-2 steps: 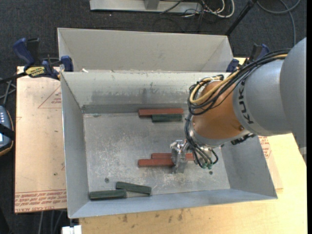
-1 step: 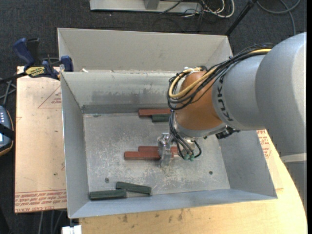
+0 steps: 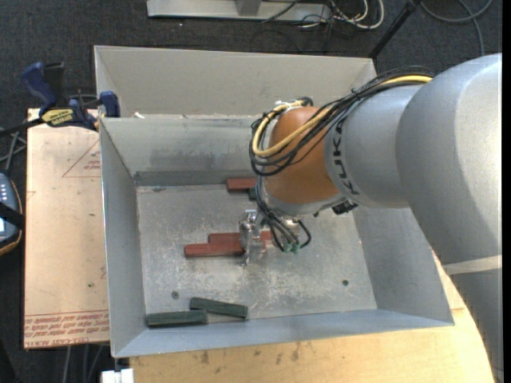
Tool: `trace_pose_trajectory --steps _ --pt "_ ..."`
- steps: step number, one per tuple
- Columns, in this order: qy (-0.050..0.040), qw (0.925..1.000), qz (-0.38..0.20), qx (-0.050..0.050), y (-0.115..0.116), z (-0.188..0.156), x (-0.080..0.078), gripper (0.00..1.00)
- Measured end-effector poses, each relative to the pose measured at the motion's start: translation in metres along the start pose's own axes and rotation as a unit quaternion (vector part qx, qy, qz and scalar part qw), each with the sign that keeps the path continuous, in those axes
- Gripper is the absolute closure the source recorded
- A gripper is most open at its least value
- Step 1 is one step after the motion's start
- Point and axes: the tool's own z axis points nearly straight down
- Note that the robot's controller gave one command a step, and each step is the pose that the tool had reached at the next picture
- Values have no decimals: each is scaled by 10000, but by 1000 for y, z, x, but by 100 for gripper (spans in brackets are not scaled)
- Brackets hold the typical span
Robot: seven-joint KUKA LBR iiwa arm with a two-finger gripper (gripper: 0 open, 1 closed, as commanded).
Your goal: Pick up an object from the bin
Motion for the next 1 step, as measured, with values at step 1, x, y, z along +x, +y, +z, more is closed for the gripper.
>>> trace_pose_trajectory --steps 1 --pt "-3 9997 -226 -6 6 -3 -2 100"
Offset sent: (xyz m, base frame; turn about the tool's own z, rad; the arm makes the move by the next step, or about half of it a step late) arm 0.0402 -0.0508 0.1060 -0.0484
